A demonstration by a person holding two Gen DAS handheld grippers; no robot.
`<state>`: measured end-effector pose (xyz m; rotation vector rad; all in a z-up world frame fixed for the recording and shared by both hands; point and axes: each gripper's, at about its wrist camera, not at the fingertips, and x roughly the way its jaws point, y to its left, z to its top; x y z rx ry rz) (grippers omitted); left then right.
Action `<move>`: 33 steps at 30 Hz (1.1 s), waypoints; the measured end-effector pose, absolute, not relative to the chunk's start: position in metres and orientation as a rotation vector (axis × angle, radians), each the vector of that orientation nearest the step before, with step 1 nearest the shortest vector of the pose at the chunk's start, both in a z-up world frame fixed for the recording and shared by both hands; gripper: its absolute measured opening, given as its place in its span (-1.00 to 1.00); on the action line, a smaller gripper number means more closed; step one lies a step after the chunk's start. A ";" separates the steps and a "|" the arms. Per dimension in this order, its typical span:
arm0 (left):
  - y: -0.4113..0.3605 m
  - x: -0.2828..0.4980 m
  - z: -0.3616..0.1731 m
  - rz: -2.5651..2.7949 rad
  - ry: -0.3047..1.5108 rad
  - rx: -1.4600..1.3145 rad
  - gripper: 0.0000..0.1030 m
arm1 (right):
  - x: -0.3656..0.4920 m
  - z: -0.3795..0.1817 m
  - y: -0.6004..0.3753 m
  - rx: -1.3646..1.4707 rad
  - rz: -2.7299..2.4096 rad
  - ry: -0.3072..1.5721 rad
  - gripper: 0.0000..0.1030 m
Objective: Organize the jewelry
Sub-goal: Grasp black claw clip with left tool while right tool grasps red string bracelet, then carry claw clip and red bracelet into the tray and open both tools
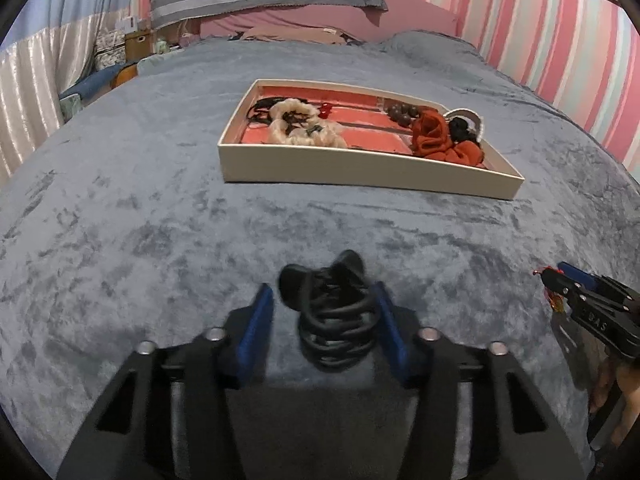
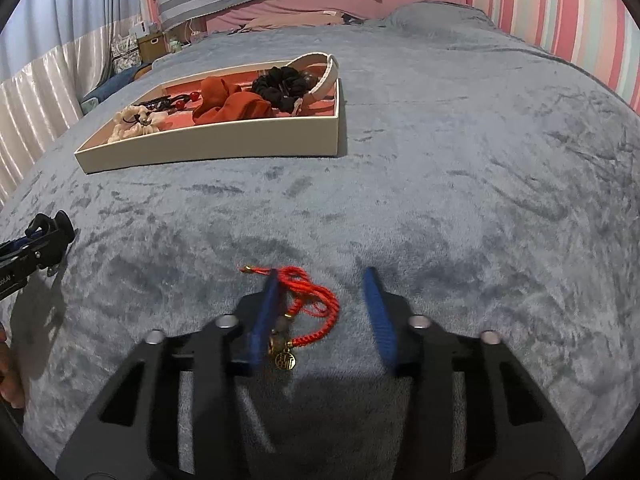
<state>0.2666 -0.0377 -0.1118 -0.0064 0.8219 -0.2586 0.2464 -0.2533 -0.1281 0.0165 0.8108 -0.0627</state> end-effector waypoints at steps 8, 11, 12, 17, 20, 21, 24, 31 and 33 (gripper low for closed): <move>-0.034 0.266 -0.111 -0.279 0.824 -0.030 -0.29 | 0.245 -0.125 -0.253 0.014 -0.062 0.795 -0.84; -0.033 0.265 -0.109 -0.283 0.823 -0.035 -0.29 | 0.245 -0.120 -0.253 0.023 -0.052 0.779 -0.86; -0.032 0.264 -0.108 -0.284 0.821 -0.036 -0.29 | 0.244 -0.118 -0.253 0.025 -0.050 0.772 -0.86; -0.029 0.269 -0.085 -0.295 0.779 -0.039 -0.29 | 0.246 -0.100 -0.254 0.044 -0.036 0.728 -0.86; -0.028 0.281 -0.061 -0.297 0.742 -0.039 -0.29 | 0.258 -0.078 -0.254 0.048 -0.026 0.690 -0.86; -0.028 0.287 -0.054 -0.300 0.732 -0.041 -0.29 | 0.262 -0.072 -0.253 0.051 -0.024 0.681 -0.86; -0.029 0.307 -0.029 -0.306 0.692 -0.048 -0.29 | 0.282 -0.047 -0.252 0.063 -0.009 0.642 -0.86; -0.042 0.377 -0.007 -0.280 0.687 -0.004 -0.29 | 0.352 -0.008 -0.240 0.045 0.014 0.605 -0.86; -0.042 0.396 -0.008 -0.263 0.692 0.006 -0.29 | 0.375 -0.003 -0.234 0.034 0.019 0.603 -0.86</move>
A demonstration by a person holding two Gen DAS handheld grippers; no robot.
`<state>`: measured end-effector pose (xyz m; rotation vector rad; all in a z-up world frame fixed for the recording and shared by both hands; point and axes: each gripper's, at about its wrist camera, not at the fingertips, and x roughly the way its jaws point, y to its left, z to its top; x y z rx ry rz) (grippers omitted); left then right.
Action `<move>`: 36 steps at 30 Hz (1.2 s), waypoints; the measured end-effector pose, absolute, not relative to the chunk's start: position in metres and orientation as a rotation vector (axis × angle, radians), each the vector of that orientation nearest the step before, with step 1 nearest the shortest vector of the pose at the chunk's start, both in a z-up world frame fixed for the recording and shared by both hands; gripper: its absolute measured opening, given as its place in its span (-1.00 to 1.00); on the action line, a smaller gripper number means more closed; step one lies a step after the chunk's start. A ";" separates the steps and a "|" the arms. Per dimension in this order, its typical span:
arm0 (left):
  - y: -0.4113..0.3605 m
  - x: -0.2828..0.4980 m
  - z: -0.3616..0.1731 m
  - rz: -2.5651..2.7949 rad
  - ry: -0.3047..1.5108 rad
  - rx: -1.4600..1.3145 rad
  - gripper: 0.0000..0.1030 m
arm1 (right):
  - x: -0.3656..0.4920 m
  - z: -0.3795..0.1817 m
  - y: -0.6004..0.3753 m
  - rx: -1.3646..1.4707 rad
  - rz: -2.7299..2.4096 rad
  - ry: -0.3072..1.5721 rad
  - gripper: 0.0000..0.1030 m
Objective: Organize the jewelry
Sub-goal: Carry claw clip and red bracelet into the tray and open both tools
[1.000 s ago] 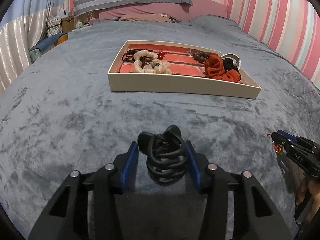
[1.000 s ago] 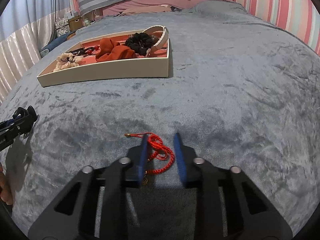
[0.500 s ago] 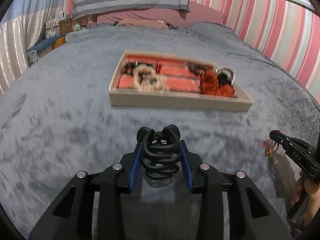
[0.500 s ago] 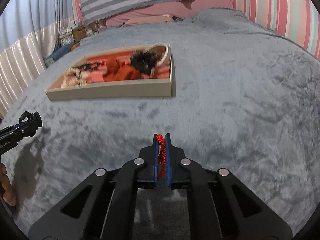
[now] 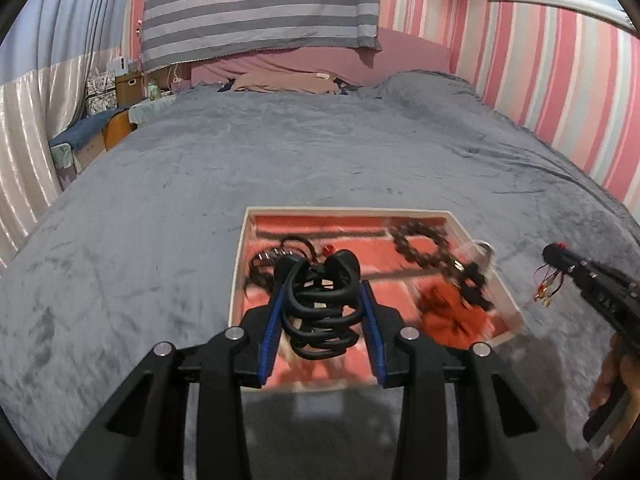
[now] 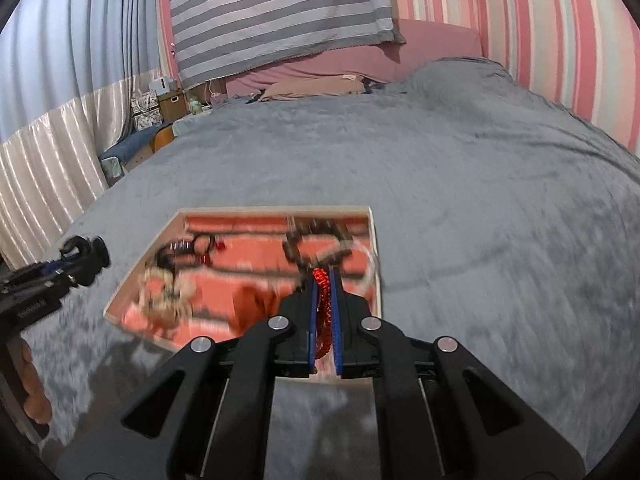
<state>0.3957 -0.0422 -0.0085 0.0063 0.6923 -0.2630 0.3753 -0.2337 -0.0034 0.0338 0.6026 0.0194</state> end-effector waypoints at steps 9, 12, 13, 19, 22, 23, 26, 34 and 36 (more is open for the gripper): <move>-0.052 0.464 -0.053 -0.209 0.778 0.039 -0.28 | 0.445 -0.039 -0.219 -0.027 0.000 0.666 -0.86; -0.051 0.476 -0.068 -0.196 0.801 0.033 -0.28 | 0.455 -0.056 -0.221 -0.018 -0.007 0.689 -0.86; -0.049 0.478 -0.070 -0.195 0.807 0.034 -0.28 | 0.458 -0.061 -0.222 -0.021 -0.016 0.697 -0.86; -0.045 0.481 -0.089 -0.180 0.834 0.043 -0.27 | 0.464 -0.079 -0.226 -0.033 -0.036 0.723 -0.84; -0.042 0.477 -0.093 -0.172 0.837 0.042 -0.17 | 0.462 -0.079 -0.224 -0.051 -0.043 0.735 -0.77; -0.041 0.475 -0.093 -0.172 0.835 0.037 0.01 | 0.460 -0.078 -0.224 -0.059 -0.046 0.733 -0.63; -0.036 0.466 -0.086 -0.167 0.810 0.024 0.24 | 0.453 -0.071 -0.226 -0.045 -0.034 0.714 0.02; -0.028 0.423 -0.041 -0.194 0.724 -0.012 0.57 | 0.411 -0.034 -0.231 -0.035 -0.043 0.636 0.66; -0.025 0.406 -0.030 -0.200 0.704 -0.015 0.66 | 0.394 -0.024 -0.233 -0.031 -0.044 0.620 0.78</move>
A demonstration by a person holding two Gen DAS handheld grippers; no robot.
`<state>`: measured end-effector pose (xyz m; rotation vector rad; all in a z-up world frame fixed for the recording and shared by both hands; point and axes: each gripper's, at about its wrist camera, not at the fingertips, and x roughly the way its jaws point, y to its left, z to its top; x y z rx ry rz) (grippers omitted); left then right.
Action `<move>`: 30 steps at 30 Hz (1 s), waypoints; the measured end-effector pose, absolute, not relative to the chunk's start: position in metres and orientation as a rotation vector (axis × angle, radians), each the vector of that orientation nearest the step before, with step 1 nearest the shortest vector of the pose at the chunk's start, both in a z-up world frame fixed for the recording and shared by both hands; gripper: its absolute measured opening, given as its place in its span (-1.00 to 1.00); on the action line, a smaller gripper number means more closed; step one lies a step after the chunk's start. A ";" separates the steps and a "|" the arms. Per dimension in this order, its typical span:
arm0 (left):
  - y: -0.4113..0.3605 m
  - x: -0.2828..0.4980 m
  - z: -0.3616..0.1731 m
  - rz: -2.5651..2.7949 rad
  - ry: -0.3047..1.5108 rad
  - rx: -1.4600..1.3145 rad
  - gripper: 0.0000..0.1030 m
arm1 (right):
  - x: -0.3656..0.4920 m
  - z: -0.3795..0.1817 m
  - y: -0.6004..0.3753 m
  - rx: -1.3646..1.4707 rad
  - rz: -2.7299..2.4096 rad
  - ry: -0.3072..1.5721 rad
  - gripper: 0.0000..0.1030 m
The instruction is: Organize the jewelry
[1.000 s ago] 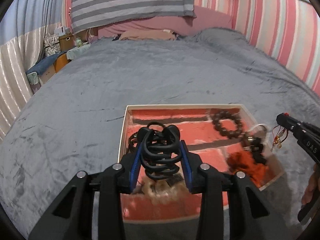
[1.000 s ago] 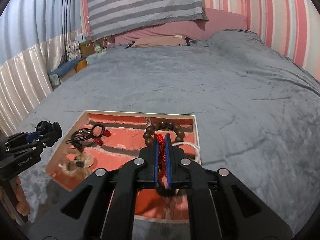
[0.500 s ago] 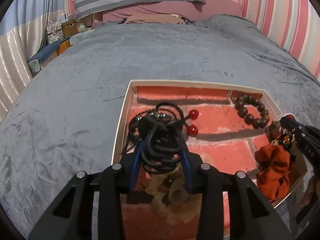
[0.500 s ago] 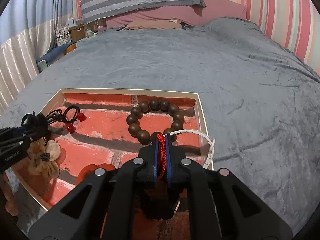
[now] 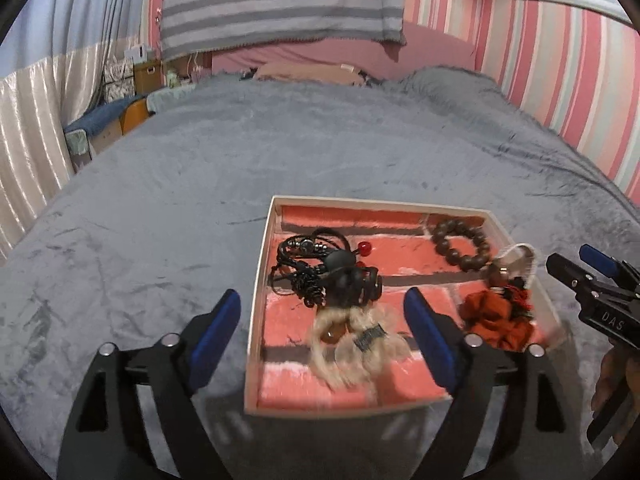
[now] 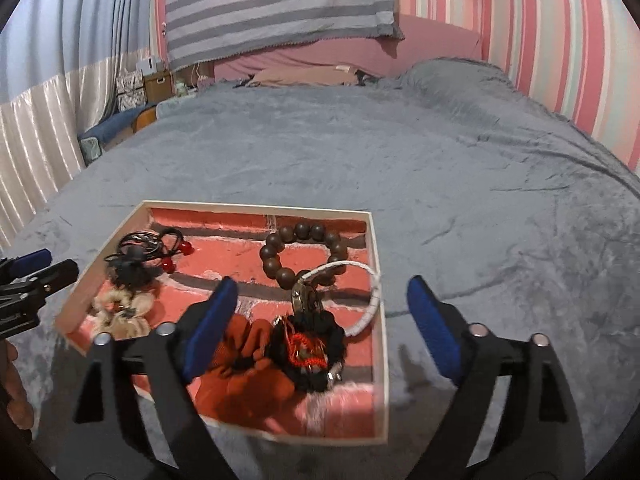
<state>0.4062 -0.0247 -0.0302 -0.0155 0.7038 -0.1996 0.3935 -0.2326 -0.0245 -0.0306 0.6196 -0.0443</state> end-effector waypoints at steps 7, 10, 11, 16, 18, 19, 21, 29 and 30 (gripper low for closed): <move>-0.004 0.329 -0.002 -0.167 0.652 -0.026 0.78 | 0.308 0.006 -0.234 -0.016 -0.055 0.577 0.92; 0.005 0.288 0.007 -0.132 0.615 -0.015 0.78 | 0.268 0.012 -0.229 -0.032 -0.053 0.572 0.92; 0.006 0.272 0.010 -0.132 0.603 -0.003 0.79 | 0.250 0.014 -0.226 -0.044 -0.053 0.561 0.92; 0.005 0.206 0.015 -0.101 0.565 0.061 0.82 | 0.185 0.022 -0.220 -0.047 -0.064 0.527 0.92; 0.004 0.177 0.018 -0.093 0.542 0.062 0.87 | 0.165 0.024 -0.217 -0.038 -0.057 0.522 0.92; 0.005 0.165 0.020 -0.090 0.532 0.057 0.87 | 0.155 0.025 -0.216 -0.037 -0.053 0.519 0.92; 0.005 0.143 0.023 -0.080 0.515 0.040 0.88 | 0.132 0.027 -0.212 -0.051 -0.053 0.504 0.92; -0.003 0.091 0.033 -0.080 0.482 -0.006 0.91 | 0.073 0.031 -0.200 -0.090 -0.103 0.456 0.92; -0.005 0.087 0.033 -0.079 0.481 -0.008 0.91 | 0.068 0.031 -0.199 -0.092 -0.107 0.454 0.92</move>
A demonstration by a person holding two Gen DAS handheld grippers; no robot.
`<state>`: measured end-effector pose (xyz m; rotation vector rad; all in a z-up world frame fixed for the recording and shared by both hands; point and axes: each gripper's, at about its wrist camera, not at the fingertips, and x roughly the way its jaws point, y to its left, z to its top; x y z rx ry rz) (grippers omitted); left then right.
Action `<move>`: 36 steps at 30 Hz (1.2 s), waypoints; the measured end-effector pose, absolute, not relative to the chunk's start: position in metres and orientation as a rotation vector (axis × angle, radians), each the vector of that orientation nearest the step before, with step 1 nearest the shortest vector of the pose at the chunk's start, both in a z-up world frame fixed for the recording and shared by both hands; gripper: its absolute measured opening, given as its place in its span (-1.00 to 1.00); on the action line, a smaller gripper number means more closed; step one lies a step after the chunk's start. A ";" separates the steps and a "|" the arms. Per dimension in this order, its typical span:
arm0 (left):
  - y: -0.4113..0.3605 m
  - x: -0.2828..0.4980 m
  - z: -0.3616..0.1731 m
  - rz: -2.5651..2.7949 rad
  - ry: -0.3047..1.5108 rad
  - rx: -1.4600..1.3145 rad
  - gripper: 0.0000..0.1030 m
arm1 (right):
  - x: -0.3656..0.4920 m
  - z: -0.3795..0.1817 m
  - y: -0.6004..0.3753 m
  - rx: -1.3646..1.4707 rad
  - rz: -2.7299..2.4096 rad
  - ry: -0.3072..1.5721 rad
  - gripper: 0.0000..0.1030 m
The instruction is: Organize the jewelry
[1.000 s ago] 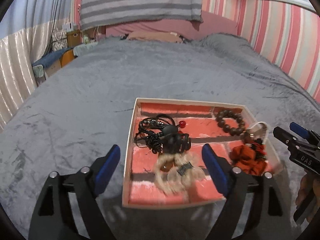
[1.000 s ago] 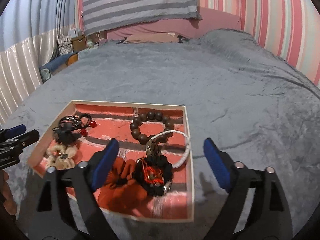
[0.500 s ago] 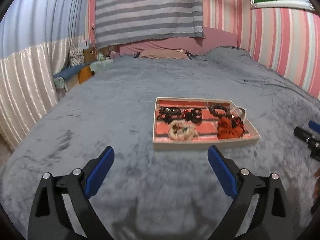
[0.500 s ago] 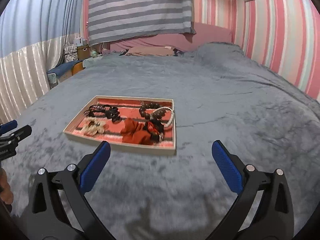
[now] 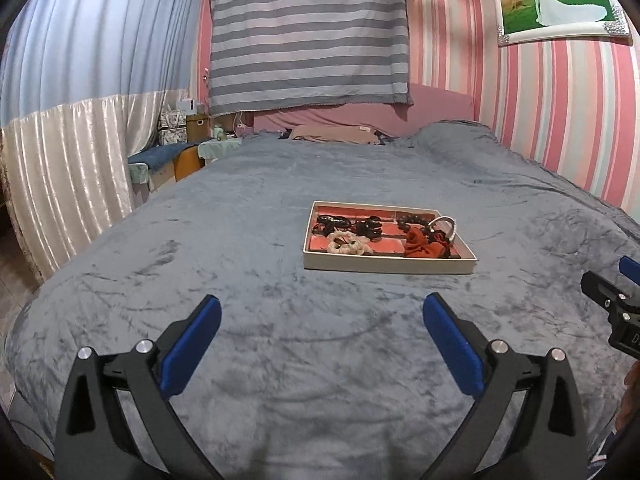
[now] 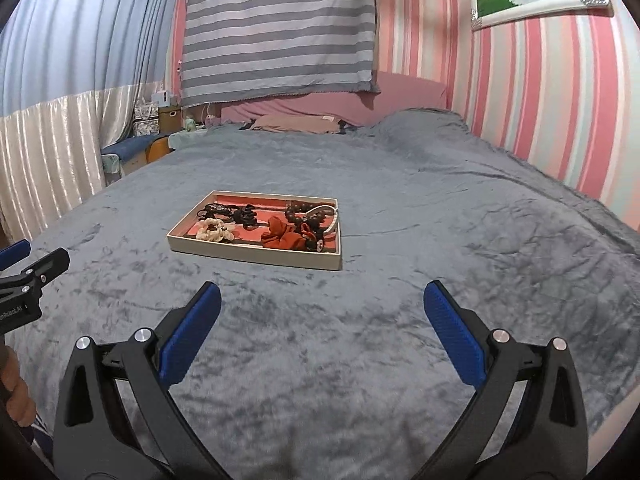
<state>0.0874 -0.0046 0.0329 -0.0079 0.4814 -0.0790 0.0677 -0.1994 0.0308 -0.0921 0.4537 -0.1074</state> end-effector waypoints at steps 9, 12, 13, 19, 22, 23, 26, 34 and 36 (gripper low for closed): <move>-0.015 0.068 0.039 -0.079 0.450 0.026 0.91 | 0.050 0.028 -0.200 -0.091 -0.135 0.446 0.92; -0.018 0.066 0.040 -0.084 0.447 0.036 0.91 | 0.048 0.029 -0.202 -0.081 -0.142 0.442 0.92; -0.016 0.066 0.041 -0.085 0.447 0.034 0.91 | 0.047 0.030 -0.203 -0.073 -0.141 0.440 0.92; -0.018 0.066 0.042 -0.080 0.438 0.037 0.91 | 0.046 0.030 -0.203 -0.074 -0.151 0.432 0.92; -0.017 0.066 0.043 -0.086 0.443 0.032 0.91 | 0.046 0.030 -0.203 -0.066 -0.147 0.434 0.92; -0.016 0.067 0.043 -0.088 0.443 0.029 0.91 | 0.046 0.030 -0.202 -0.064 -0.146 0.434 0.92; -0.016 0.066 0.044 -0.087 0.440 0.036 0.91 | 0.047 0.029 -0.202 -0.068 -0.149 0.435 0.92; -0.019 0.063 0.046 -0.084 0.418 0.060 0.91 | 0.047 0.027 -0.203 -0.061 -0.149 0.435 0.92; -0.020 0.062 0.046 -0.080 0.407 0.067 0.91 | 0.048 0.026 -0.203 -0.058 -0.150 0.437 0.92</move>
